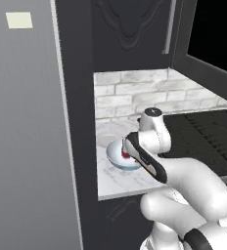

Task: Remove the banana from the bowl and place it on the small plate. Then place the bowl with only the steak in the microwave, close the door, and press the start button to microwave the steak.

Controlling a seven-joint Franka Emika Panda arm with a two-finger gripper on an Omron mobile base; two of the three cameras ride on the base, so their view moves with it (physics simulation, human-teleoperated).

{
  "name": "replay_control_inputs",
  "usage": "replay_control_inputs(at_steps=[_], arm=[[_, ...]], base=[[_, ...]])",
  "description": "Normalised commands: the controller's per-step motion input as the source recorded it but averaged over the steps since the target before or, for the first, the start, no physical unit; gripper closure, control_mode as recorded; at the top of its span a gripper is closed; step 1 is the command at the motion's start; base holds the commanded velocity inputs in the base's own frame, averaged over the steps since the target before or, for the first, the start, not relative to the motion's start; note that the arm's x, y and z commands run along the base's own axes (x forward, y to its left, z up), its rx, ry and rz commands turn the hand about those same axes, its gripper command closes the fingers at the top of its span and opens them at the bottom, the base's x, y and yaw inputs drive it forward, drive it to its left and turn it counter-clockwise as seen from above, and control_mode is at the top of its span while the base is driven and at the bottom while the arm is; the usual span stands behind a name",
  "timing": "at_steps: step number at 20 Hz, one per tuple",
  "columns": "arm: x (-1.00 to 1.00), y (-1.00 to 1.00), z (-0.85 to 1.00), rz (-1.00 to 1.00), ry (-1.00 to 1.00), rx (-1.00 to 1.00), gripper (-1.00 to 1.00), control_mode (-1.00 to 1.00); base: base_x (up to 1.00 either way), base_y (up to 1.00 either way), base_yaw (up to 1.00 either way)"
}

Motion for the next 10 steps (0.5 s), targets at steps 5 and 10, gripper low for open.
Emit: replay_control_inputs(at_steps=[5,10], arm=[[-0.04,0.00,0.61,0.00,-0.33,-0.02,1.00,-1.00],[0.07,0.00,0.62,0.00,-0.21,0.00,1.00,-1.00]], base=[[0.00,0.00,0.00],[0.00,0.00,0.00]])
